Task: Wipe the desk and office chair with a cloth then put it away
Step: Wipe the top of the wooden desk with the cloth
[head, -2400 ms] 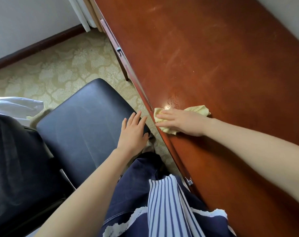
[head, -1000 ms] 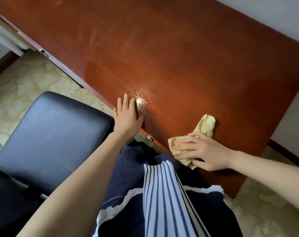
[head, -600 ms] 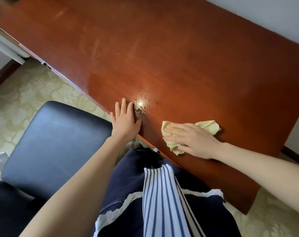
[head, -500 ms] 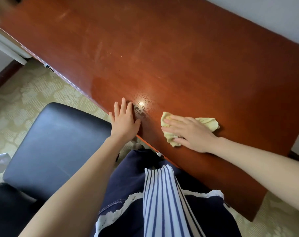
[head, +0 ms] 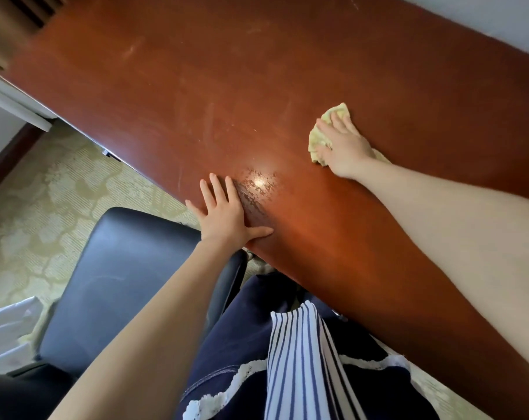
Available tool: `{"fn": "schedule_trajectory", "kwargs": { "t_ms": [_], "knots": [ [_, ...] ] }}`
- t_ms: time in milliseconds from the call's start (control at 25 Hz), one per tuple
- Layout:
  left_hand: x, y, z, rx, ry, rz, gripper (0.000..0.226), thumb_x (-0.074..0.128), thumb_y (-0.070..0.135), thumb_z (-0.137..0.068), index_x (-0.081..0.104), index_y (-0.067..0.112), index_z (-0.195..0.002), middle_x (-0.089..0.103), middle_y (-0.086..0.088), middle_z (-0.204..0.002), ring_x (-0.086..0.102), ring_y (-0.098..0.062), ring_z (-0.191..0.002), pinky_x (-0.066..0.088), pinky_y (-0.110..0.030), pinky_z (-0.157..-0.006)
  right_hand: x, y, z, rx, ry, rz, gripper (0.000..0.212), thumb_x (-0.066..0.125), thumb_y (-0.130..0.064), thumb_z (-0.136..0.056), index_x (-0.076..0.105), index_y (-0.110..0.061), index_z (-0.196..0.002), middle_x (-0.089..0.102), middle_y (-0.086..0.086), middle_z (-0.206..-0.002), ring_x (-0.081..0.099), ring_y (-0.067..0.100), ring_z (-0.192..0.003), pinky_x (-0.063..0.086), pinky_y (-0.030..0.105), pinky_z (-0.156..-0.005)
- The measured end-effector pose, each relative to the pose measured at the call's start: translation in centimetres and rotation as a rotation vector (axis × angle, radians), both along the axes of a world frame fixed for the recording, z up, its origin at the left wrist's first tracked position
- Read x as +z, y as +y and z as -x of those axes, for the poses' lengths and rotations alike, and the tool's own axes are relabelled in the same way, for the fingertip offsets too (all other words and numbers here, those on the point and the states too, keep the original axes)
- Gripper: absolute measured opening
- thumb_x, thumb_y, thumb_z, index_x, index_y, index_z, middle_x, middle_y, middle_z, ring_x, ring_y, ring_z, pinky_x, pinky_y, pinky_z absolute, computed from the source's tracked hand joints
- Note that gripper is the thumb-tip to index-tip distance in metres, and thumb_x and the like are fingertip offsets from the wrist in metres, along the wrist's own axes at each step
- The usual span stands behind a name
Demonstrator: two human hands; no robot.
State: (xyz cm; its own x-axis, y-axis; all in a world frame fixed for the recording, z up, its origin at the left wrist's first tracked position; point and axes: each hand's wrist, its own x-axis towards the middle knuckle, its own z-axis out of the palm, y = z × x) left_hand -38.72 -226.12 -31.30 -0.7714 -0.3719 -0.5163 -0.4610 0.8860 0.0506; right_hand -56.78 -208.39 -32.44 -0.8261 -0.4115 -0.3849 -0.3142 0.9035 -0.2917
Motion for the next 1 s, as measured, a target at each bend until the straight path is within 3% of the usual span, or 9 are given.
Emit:
{"fn": "schedule_trajectory", "kwargs": {
  "t_ms": [120, 280, 520, 800, 920, 1000],
  "knots": [
    [-0.2, -1.1, 0.3, -0.087, -0.013, 0.046, 0.142, 0.056, 0.085, -0.056, -0.014, 0.002, -0.147, -0.016, -0.023, -0.155, -0.013, -0.037, -0.144, 0.001, -0.066, -0.108, -0.2, -3.5, 0.9, -0.027, 0.024, -0.029, 0.051, 0.031, -0.027, -0.104, 0.013, -0.026, -0.152, 0.002, 0.001, -0.161, -0.005, 0.023, -0.147, 0.020, 0.043, -0.113],
    [-0.2, -1.1, 0.7, -0.136, -0.039, 0.102, 0.142, 0.053, 0.086, -0.057, -0.014, -0.002, -0.146, -0.013, -0.027, -0.154, -0.008, -0.042, -0.143, -0.001, -0.062, -0.111, -0.7, -6.5, 0.0, 0.055, 0.055, 0.003, 0.051, 0.030, -0.026, -0.104, 0.013, -0.030, -0.152, 0.002, -0.003, -0.161, -0.004, 0.019, -0.147, 0.011, 0.040, -0.116],
    [0.2, -1.3, 1.0, -0.143, -0.073, 0.126, 0.140, 0.054, 0.084, -0.059, -0.014, -0.002, -0.146, -0.013, -0.027, -0.154, -0.008, -0.042, -0.143, -0.001, -0.060, -0.112, -0.8, -7.7, -3.5, 0.359, 0.065, 0.121, 0.050, 0.041, -0.032, -0.101, 0.025, -0.036, -0.148, 0.011, -0.010, -0.159, 0.001, 0.012, -0.147, 0.008, 0.038, -0.116],
    [0.9, -1.8, 1.0, -0.147, -0.115, 0.134, 0.137, 0.050, 0.087, -0.060, -0.012, 0.001, -0.147, -0.012, -0.023, -0.156, -0.007, -0.038, -0.145, 0.001, -0.064, -0.110, -0.5, -2.0, -9.5, 0.541, 0.021, 0.334, 0.041, 0.062, -0.025, -0.091, 0.056, -0.029, -0.131, 0.042, -0.009, -0.146, 0.026, 0.010, -0.141, 0.016, 0.030, -0.112],
    [1.5, -1.9, 1.4, -0.116, -0.097, 0.122, 0.135, 0.048, 0.089, -0.058, -0.003, 0.003, -0.149, -0.005, -0.020, -0.157, -0.006, -0.034, -0.145, -0.001, -0.065, -0.109, -0.1, 2.1, -9.0, 0.590, -0.014, 0.313, 0.041, 0.065, -0.019, -0.089, 0.059, -0.028, -0.129, 0.045, -0.010, -0.144, 0.024, 0.001, -0.137, 0.014, 0.023, -0.108],
    [1.7, -1.1, 1.7, -0.079, -0.048, 0.113, 0.132, 0.051, 0.086, -0.060, -0.002, 0.003, -0.149, -0.002, -0.020, -0.157, -0.007, -0.033, -0.146, 0.000, -0.065, -0.109, 0.2, 4.9, -7.1, 0.568, -0.012, 0.292, 0.043, 0.064, -0.017, -0.089, 0.058, -0.029, -0.129, 0.044, -0.011, -0.144, 0.022, -0.002, -0.134, 0.017, 0.025, -0.109]
  ]
}}
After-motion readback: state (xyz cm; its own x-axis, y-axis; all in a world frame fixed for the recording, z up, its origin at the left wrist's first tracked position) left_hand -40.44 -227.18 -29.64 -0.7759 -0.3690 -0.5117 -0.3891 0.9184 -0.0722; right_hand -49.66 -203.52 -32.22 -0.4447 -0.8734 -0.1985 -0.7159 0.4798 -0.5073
